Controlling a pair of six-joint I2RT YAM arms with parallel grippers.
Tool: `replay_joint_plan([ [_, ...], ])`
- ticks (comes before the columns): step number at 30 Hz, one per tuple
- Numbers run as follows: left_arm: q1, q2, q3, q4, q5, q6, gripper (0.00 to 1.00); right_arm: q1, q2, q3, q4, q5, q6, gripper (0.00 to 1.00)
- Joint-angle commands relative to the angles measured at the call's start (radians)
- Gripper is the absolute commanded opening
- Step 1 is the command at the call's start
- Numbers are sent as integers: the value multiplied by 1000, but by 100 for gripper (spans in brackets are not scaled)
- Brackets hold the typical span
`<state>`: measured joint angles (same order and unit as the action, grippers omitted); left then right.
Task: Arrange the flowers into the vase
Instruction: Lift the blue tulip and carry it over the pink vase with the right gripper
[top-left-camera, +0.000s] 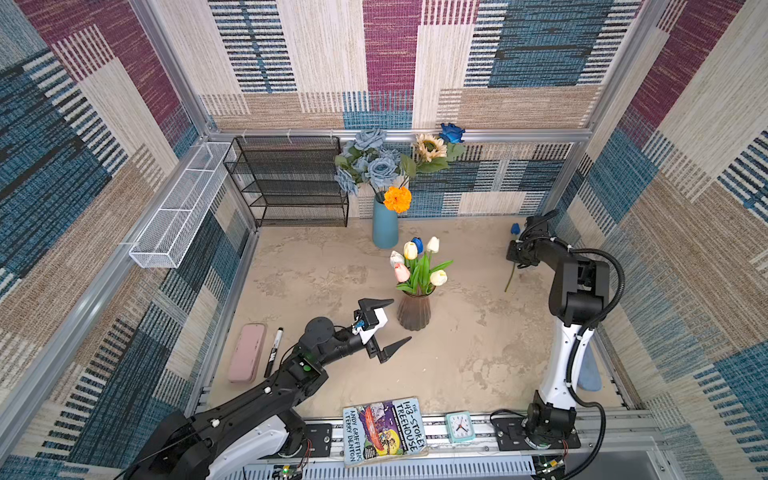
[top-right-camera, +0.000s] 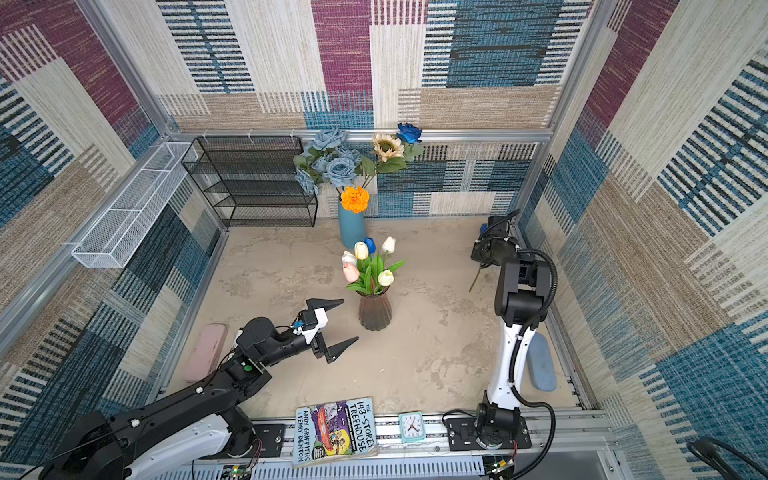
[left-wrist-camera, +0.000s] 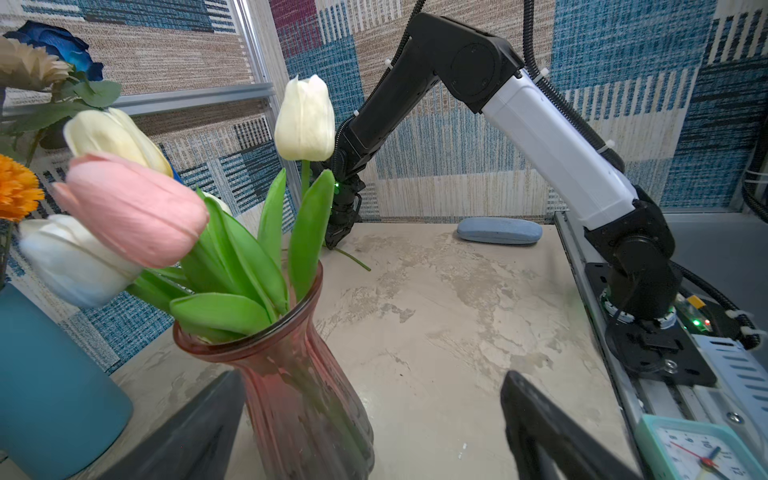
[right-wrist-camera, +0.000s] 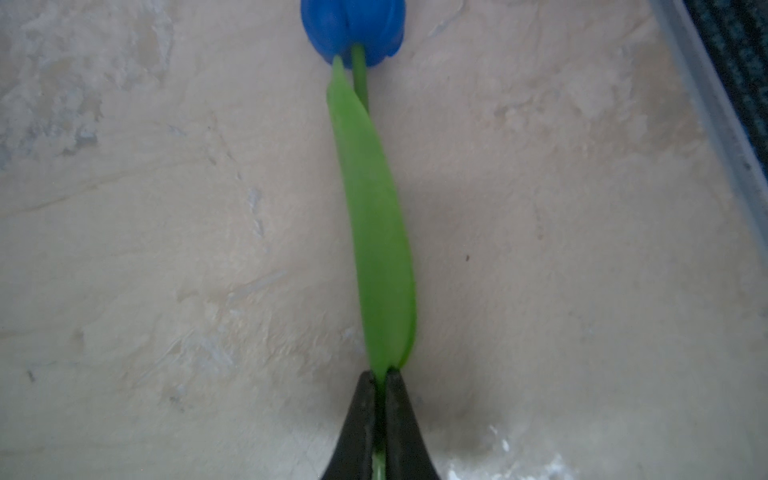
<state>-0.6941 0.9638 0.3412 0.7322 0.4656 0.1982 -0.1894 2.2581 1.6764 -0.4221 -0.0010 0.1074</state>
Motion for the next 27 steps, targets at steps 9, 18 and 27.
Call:
replay_joint_plan([
  [9, 2, -65, -31, 36, -103, 12, 99, 5, -153, -154, 39, -149, 23, 0],
  [18, 5, -102, -66, 66, -227, 29, 99, 40, -391, -314, 238, -366, 72, 0],
  [27, 8, -68, -61, 104, -231, 26, 99, 138, -800, -603, 736, -702, 165, 0],
])
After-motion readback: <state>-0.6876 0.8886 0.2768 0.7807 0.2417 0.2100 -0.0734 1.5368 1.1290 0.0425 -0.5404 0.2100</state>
